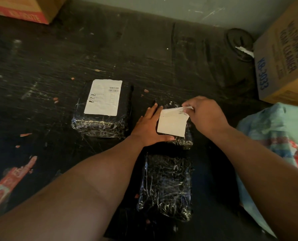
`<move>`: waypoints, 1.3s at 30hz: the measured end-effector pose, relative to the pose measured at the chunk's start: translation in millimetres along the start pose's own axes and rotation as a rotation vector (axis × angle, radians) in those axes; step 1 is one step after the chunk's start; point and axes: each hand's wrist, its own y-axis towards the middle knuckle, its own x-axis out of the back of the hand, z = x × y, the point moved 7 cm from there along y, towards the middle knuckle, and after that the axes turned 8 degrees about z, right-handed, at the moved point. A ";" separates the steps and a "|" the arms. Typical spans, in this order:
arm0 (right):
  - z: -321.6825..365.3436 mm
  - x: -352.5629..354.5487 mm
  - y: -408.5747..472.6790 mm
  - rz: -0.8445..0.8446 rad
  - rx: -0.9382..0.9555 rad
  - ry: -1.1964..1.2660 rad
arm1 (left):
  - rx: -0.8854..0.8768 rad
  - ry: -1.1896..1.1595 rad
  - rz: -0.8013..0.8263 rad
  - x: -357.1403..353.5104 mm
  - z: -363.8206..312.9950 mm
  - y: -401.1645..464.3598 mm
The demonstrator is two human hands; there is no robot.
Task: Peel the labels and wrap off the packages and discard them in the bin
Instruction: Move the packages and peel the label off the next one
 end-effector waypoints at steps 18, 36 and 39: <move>11.5 -3.8 8.6 0.275 0.016 -0.230 | -0.052 0.077 0.097 -2.8 3.4 5.9; 20.3 4.3 -33.0 0.096 0.189 -0.313 | 0.059 0.101 0.081 -5.3 1.0 5.7; 20.6 3.3 -41.1 0.089 0.193 -0.316 | 0.063 0.114 0.080 -5.4 1.2 5.7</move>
